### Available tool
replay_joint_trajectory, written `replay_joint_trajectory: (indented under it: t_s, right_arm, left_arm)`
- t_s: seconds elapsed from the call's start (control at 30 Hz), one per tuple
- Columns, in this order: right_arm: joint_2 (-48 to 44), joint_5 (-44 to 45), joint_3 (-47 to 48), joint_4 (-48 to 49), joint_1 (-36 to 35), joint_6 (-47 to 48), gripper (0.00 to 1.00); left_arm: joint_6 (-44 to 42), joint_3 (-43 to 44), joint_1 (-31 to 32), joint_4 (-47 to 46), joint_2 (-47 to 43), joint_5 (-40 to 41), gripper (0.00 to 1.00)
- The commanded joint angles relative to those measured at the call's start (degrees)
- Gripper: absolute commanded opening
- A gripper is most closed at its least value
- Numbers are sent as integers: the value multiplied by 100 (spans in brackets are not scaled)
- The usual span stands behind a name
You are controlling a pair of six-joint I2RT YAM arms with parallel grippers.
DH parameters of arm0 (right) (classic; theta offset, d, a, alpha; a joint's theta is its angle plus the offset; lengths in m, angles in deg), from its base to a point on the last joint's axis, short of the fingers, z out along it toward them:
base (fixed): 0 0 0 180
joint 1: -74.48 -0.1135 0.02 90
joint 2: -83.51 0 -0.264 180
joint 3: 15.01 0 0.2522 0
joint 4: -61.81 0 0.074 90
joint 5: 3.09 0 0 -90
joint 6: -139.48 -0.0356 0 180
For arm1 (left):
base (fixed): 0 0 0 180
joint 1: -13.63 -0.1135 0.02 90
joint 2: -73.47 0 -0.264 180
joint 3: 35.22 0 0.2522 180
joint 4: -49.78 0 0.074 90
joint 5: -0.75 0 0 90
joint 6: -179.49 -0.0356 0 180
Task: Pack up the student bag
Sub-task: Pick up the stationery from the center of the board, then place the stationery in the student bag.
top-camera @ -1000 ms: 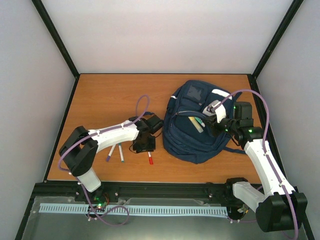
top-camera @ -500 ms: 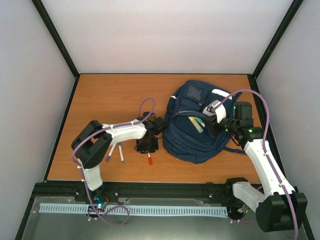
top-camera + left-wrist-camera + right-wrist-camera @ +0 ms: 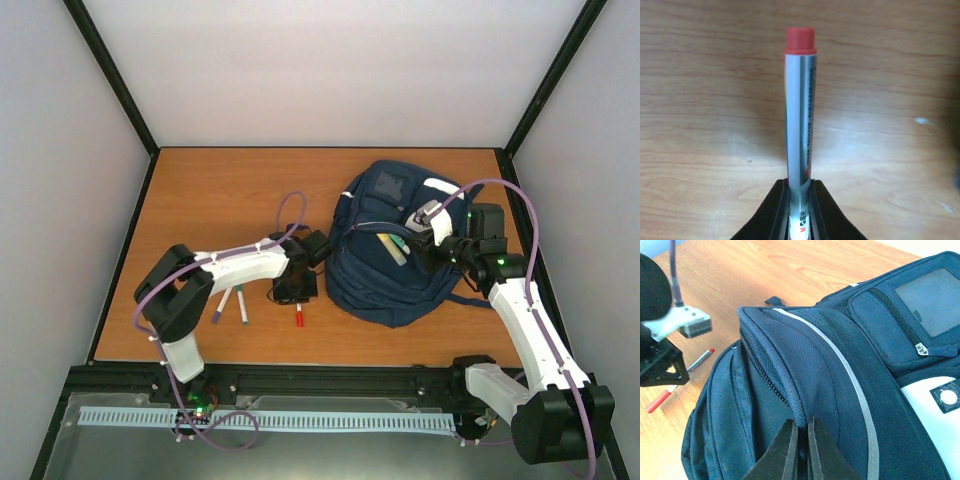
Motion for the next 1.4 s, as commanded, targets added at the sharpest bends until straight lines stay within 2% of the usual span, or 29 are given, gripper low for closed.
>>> replay_joint_trajectory:
  t_s: [0.0, 0.1, 0.23, 0.4, 0.57, 0.77, 0.9, 1.0, 1.1, 1.17, 1.23, 1.37]
  right_arm:
    - [-89, -187, 135, 204, 71, 43, 3]
    - [-70, -200, 136, 198, 76, 42, 3]
    - [-74, -205, 142, 202, 76, 43, 3]
    - [-110, -192, 138, 201, 75, 38, 3]
    - [-145, -172, 134, 205, 83, 38, 3]
    - [-162, -191, 130, 202, 97, 38, 3]
    - [-168, -218, 136, 200, 100, 37, 3]
    - [-177, -243, 115, 200, 106, 28, 3]
    - [-175, -272, 118, 203, 110, 23, 3]
    - [-157, -290, 129, 202, 110, 27, 3]
    - [-149, -300, 125, 200, 111, 27, 3]
    - [-186, -297, 127, 194, 119, 30, 3]
  left_arm:
    - [-171, 494, 282, 60, -808, 118, 1]
    - [-301, 882, 536, -89, -1053, -17, 2]
    - [-274, 971, 626, -895, -1067, -1027, 2]
    - [201, 1030, 623, -1940, -645, -1929, 2]
    - [643, 1264, 651, -2858, -177, -2168, 2]
    - [1174, 1729, 643, -3208, 262, -1838, 2]
    - [2023, 1918, 611, -3287, 521, -1328, 4]
    - [2771, 1714, 604, -4063, 645, -1389, 4]
    - [3309, 1582, 657, -4451, 634, -989, 4]
    - [3583, 1510, 678, -4518, 571, -528, 11]
    - [3795, 1378, 687, -4627, 487, -259, 24]
    - [3866, 1281, 692, -4848, 408, -145, 31]
